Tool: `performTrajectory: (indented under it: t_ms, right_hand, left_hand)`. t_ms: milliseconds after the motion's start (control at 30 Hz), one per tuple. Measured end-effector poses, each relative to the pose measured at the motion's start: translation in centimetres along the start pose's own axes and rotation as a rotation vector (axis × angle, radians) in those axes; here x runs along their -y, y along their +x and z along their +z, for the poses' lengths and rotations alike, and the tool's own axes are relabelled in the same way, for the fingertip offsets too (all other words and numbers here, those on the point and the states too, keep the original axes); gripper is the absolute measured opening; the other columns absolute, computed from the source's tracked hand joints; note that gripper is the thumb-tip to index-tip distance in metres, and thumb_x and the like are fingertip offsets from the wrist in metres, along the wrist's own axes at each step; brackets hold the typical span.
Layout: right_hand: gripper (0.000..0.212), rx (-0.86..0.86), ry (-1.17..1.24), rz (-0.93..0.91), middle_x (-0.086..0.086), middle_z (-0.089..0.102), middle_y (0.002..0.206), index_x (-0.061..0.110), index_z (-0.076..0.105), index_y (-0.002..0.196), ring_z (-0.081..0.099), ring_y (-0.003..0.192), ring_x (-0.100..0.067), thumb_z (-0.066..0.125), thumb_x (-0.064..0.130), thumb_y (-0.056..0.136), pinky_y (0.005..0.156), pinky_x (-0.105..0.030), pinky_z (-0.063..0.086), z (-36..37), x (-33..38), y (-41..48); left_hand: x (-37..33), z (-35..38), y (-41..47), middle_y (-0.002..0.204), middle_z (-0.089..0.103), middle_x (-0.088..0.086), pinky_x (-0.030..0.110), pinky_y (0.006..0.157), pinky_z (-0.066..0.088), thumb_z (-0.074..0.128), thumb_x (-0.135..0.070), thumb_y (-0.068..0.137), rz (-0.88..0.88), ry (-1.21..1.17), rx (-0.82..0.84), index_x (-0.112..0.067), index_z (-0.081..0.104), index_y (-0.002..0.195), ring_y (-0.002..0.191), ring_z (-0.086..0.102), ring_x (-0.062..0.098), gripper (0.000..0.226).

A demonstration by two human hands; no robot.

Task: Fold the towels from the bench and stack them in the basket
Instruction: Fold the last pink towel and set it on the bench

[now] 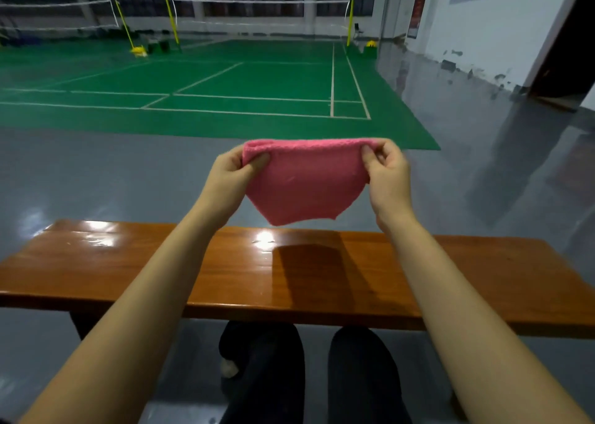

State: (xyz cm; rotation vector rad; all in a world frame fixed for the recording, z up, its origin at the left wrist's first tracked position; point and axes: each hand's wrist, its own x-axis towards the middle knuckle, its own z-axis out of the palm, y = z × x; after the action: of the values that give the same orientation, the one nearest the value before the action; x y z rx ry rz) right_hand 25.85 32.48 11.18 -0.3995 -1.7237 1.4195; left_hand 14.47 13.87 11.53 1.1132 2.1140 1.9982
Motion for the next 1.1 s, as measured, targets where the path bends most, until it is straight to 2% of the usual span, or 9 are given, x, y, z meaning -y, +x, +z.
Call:
performTrajectory:
  t_ms: [133,267,433,533,633,767,833,900,1100]
  right_hand:
    - [0.016,0.062,0.022,0.189,0.001,0.059,0.085,0.018,0.055,0.089,0.055,0.073,-0.001,0.047,0.009,0.098,0.063,-0.014,0.044,-1.0,-8.0,-6.2]
    - [0.018,0.135,-0.032,0.352,0.0,0.061,0.09,0.021,0.055,0.087,0.055,0.083,-0.008,0.048,0.01,0.098,0.069,-0.022,0.043,-2.2,-14.6,-12.1]
    - [0.013,0.169,-0.041,0.423,0.002,0.058,0.091,0.021,0.053,0.089,0.053,0.082,-0.007,0.046,0.016,0.099,0.063,-0.016,0.041,-2.4,-16.3,-13.5]
    - [0.006,0.245,-0.022,0.46,0.001,0.061,0.093,0.012,0.057,0.098,0.057,0.084,-0.007,0.054,0.017,0.096,0.068,-0.018,0.045,-2.6,-16.8,-13.4]
    - [0.014,0.334,-0.037,0.516,-0.005,0.066,0.101,0.008,0.059,0.106,0.061,0.086,-0.007,0.06,0.008,0.091,0.073,-0.016,0.05,-2.7,-17.6,-13.4]
    - [0.005,0.233,-0.045,0.494,0.0,0.063,0.096,0.017,0.056,0.096,0.06,0.083,-0.007,0.052,0.013,0.096,0.063,-0.013,0.048,-1.7,-17.7,-11.7]
    - [0.01,0.156,-0.074,0.452,0.003,0.06,0.089,0.021,0.052,0.091,0.057,0.076,-0.005,0.049,0.016,0.098,0.059,-0.015,0.045,-0.3,-17.7,-9.9]
    - [0.011,0.11,-0.123,0.419,0.003,0.057,0.085,0.024,0.049,0.09,0.054,0.073,-0.008,0.046,0.02,0.1,0.061,-0.021,0.043,1.1,-18.1,-8.0]
    - [0.006,0.082,-0.315,0.405,0.003,0.054,0.083,0.016,0.046,0.099,0.051,0.077,-0.015,0.046,0.023,0.099,0.072,-0.036,0.041,3.5,-22.1,-3.5]
  left_hand:
    - [7.1,1.0,-6.6,0.086,0.071,-0.023,0.013,0.075,0.047,0.06,-0.017,0.091,-0.152,0.007,0.096,-0.031,0.065,0.097,0.085,0.062,-0.005,0.016]
    - [13.5,1.9,-12.9,0.084,0.069,-0.026,0.024,0.077,0.048,0.06,-0.019,0.091,-0.328,0.081,0.144,-0.031,0.067,0.092,0.082,0.058,-0.006,0.014]
    - [15.3,3.0,-14.8,0.083,0.069,-0.021,0.009,0.072,0.045,0.055,-0.012,0.094,-0.381,0.042,0.103,-0.03,0.066,0.09,0.079,0.058,-0.011,0.022]
    - [15.5,3.5,-14.2,0.084,0.067,-0.013,0.008,0.07,0.044,0.055,-0.015,0.094,-0.401,0.007,0.067,-0.029,0.066,0.09,0.078,0.057,-0.01,0.018]
    - [15.9,3.4,-13.3,0.086,0.065,-0.013,0.007,0.069,0.042,0.056,-0.015,0.093,-0.401,0.041,0.054,-0.028,0.065,0.089,0.076,0.056,-0.012,0.017]
    - [17.1,3.0,-11.5,0.083,0.063,-0.014,0.008,0.066,0.041,0.059,-0.016,0.092,-0.353,0.217,0.04,-0.026,0.063,0.088,0.073,0.054,-0.013,0.011]
    - [17.7,3.0,-10.1,0.082,0.062,-0.015,0.008,0.065,0.039,0.061,-0.021,0.091,-0.333,0.305,0.019,-0.021,0.063,0.092,0.072,0.053,-0.015,0.003]
    - [18.3,3.2,-8.2,0.081,0.062,-0.016,0.011,0.064,0.041,0.061,-0.025,0.09,-0.298,0.361,-0.021,-0.02,0.064,0.094,0.071,0.054,-0.012,0.007]
    - [21.5,4.1,-2.8,0.067,0.058,-0.009,0.021,0.057,0.037,0.062,-0.033,0.089,-0.327,0.45,-0.105,-0.014,0.059,0.076,0.062,0.049,0.007,0.024]
